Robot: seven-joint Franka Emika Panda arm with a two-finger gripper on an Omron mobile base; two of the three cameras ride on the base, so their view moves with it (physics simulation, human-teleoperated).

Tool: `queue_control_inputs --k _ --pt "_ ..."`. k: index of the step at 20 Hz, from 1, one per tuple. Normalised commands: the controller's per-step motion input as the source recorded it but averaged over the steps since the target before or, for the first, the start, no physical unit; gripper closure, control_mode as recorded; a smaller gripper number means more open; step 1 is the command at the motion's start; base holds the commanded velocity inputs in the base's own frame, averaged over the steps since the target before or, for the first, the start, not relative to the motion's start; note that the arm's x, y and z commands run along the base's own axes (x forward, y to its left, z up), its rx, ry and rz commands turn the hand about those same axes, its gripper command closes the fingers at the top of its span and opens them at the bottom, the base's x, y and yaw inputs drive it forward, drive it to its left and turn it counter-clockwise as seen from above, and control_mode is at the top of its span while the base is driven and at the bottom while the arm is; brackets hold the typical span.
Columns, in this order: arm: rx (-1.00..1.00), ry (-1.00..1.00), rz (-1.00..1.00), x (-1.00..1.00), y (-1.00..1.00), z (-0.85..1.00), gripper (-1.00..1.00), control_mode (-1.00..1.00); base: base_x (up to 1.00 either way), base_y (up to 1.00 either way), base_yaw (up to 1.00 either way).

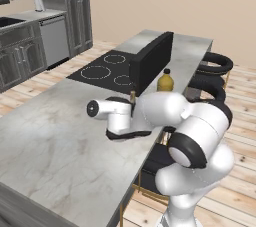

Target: There is a wine glass and glass cup on the dining counter. Place the wine bottle next to the wine glass and the juice bottle next to the glass cup.

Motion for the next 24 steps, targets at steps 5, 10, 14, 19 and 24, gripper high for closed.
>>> queue_control_inputs --k 5,10,14,19,24 --pt "0.04 0.01 0.00 -0.34 0.09 0.25 -1.00 -1.00 0.00 0.00 0.00" --pt "0.04 0.12 0.06 -0.37 0.01 0.39 -1.00 -1.00 0.00 0.00 0.00" --pt "0.02 0.24 0.42 -0.43 0.00 0.39 -1.00 -1.00 0.00 0.00 0.00" --pt "0.00 0.21 0.50 -0.46 0.00 0.37 -1.00 -1.00 0.00 0.00 0.00" --pt "0.00 0.06 0.48 -0.52 -0.05 0.37 -1.00 -1.00 0.00 0.00 0.00"
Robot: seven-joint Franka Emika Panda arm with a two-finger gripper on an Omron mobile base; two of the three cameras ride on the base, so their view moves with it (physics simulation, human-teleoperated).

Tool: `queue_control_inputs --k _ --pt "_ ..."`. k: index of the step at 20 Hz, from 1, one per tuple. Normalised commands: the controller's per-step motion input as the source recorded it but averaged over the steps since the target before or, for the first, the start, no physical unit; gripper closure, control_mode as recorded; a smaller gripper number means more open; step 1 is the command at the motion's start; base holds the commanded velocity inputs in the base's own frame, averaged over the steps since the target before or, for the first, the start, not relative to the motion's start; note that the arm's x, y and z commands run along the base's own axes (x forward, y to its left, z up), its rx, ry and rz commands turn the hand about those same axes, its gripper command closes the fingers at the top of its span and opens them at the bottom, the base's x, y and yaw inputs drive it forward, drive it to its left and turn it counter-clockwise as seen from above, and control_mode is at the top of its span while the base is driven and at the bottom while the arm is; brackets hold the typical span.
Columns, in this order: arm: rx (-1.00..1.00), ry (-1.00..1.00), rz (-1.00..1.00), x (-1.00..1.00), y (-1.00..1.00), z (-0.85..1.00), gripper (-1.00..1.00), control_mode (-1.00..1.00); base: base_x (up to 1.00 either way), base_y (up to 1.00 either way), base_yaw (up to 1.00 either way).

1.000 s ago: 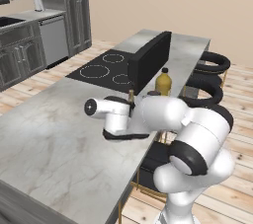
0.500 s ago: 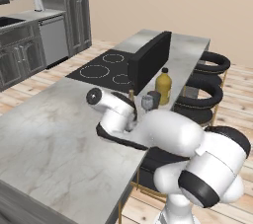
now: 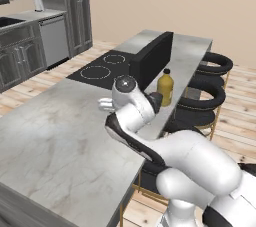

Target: There is a wine glass and glass cup on the dining counter. Place the wine bottle next to the wine glass and the juice bottle next to the glass cup.

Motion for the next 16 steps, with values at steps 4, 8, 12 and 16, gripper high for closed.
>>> queue_control_inputs --k 4,8,12,16 --pt "0.00 0.00 0.44 -0.58 -0.09 0.36 -1.00 -1.00 0.00 0.00 0.00" --pt "0.00 0.00 0.43 -0.56 -0.07 0.38 -1.00 -1.00 0.00 0.00 0.00" --pt "0.00 0.04 0.32 -0.57 -0.03 0.35 -1.00 -1.00 0.00 0.00 0.00" --pt "0.00 0.05 0.20 -0.57 0.00 0.30 -1.00 -1.00 0.00 0.00 0.00"
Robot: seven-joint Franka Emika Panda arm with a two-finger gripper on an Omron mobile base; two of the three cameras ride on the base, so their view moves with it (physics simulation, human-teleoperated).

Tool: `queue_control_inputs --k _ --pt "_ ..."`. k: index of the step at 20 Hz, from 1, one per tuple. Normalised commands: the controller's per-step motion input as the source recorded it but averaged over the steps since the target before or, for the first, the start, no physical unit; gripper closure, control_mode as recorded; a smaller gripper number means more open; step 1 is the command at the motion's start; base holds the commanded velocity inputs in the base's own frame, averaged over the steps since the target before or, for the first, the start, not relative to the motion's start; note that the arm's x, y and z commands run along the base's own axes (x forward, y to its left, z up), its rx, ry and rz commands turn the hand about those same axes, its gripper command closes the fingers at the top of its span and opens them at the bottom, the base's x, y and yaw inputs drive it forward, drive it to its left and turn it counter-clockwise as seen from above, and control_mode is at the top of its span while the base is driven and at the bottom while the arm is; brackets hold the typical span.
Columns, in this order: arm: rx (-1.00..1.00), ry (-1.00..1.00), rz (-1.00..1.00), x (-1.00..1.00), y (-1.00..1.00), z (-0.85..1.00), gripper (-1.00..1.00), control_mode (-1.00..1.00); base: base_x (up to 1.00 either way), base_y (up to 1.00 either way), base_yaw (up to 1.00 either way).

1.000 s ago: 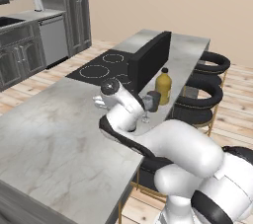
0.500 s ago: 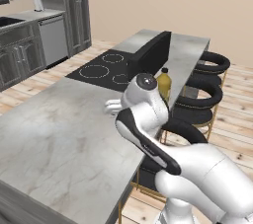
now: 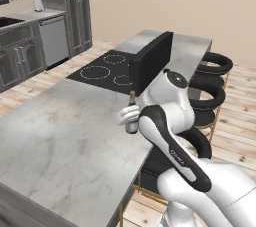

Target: There is a wine glass and glass cup on the dining counter. Place the wine bottle next to the wine glass and the juice bottle next to the glass cup.

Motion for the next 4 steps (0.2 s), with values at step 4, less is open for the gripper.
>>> queue_control_inputs --k 4 --pt "0.00 0.16 0.08 -0.54 -0.02 0.24 -1.00 -1.00 0.00 0.00 0.00"
